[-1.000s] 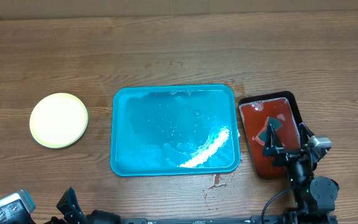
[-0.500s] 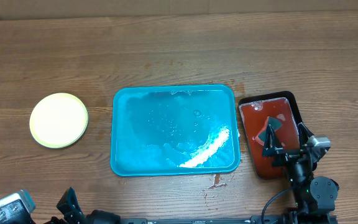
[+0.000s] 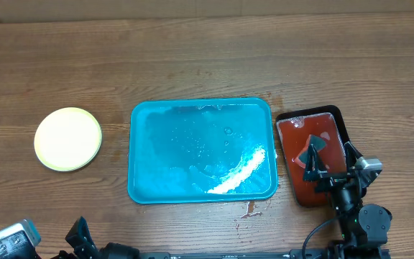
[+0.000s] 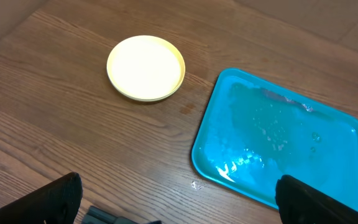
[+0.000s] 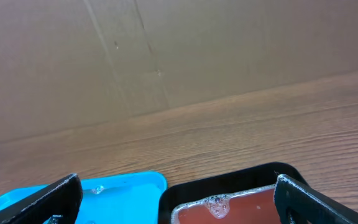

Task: Clean dirty plates on tray and stack at the side

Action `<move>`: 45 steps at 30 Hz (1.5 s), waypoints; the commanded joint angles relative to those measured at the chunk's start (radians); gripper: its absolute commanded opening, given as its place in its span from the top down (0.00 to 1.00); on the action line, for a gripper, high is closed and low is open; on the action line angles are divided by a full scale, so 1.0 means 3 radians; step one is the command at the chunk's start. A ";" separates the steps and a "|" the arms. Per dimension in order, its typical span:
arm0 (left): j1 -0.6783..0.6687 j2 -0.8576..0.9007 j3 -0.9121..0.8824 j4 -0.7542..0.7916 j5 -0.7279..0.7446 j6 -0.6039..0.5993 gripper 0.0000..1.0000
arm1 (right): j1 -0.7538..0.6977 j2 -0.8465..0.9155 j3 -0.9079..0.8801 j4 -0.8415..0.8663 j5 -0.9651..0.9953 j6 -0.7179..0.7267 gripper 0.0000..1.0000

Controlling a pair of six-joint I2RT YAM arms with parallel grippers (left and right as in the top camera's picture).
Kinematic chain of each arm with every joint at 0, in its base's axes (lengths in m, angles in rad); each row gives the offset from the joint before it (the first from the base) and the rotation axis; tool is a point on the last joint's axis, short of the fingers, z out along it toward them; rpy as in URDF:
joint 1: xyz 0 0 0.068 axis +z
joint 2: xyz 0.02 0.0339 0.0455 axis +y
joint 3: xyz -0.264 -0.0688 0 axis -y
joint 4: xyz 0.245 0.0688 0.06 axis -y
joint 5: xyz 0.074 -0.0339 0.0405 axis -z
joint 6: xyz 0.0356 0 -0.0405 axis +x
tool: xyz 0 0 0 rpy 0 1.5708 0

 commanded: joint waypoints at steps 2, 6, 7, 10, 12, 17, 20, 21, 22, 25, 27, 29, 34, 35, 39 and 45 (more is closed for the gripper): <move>-0.0022 -0.0023 0.0020 -0.0005 0.0005 -0.0042 0.00 | -0.0022 -0.0027 -0.0034 0.0018 -0.0006 0.0015 0.00; -0.0022 -0.0023 0.0020 -0.0004 0.0005 -0.0042 0.00 | -0.0022 -0.0027 -0.0034 0.0018 -0.0006 0.0015 0.00; -0.0022 -0.0023 0.0020 -0.0005 0.0005 -0.0042 0.01 | -0.0022 -0.0027 -0.0034 0.0018 -0.0006 0.0015 0.00; -0.0022 -0.0023 0.0020 0.0003 0.0029 -0.0046 0.00 | -0.0022 -0.0027 -0.0034 0.0018 -0.0006 0.0015 0.00; -0.0022 -0.0023 0.0020 0.0010 0.0117 -0.0045 0.00 | -0.0022 -0.0027 -0.0034 0.0018 -0.0006 0.0015 0.00; -0.0022 -0.0024 0.0003 0.0393 -0.0048 -0.0039 0.00 | -0.0022 -0.0027 -0.0034 0.0018 -0.0006 0.0015 0.00; 0.0011 -0.0025 -0.0047 0.0842 -0.0341 -0.0034 0.00 | -0.0022 -0.0027 -0.0034 0.0018 -0.0006 0.0015 0.00; 0.0038 -0.0025 -0.0071 0.1006 -0.0437 -0.0028 0.00 | -0.0022 -0.0027 -0.0034 0.0018 -0.0006 0.0015 0.00; 0.0086 -0.0027 -0.0111 0.1228 -0.0524 -0.0028 0.01 | -0.0022 -0.0027 -0.0034 0.0018 -0.0006 0.0015 0.00; 0.0228 -0.0029 -0.0273 0.1887 -0.0652 -0.0027 0.00 | -0.0022 -0.0027 -0.0034 0.0018 -0.0006 0.0015 0.00; 0.0336 -0.0032 -0.0434 0.2322 -0.0646 -0.0029 0.00 | -0.0022 -0.0027 -0.0034 0.0018 -0.0006 0.0015 0.00; 0.0448 -0.0042 -0.0655 0.2773 -0.0568 -0.0029 0.00 | -0.0022 -0.0027 -0.0034 0.0018 -0.0006 0.0015 0.00; 0.0679 -0.0121 -0.1371 0.3855 -0.0155 -0.0032 0.00 | -0.0022 -0.0027 -0.0034 0.0018 -0.0006 0.0015 0.00; 0.0708 -0.0160 -0.1558 0.4089 -0.0056 -0.0043 0.01 | -0.0022 -0.0027 -0.0034 0.0018 -0.0006 0.0015 0.00; 0.0730 -0.0387 -0.2193 0.4740 0.0191 -0.0058 0.00 | -0.0022 -0.0027 -0.0034 0.0018 -0.0006 0.0015 0.00; 0.0730 -0.0916 -0.3054 0.5243 0.0230 -0.0394 0.00 | -0.0022 -0.0027 -0.0034 0.0018 -0.0006 0.0015 0.00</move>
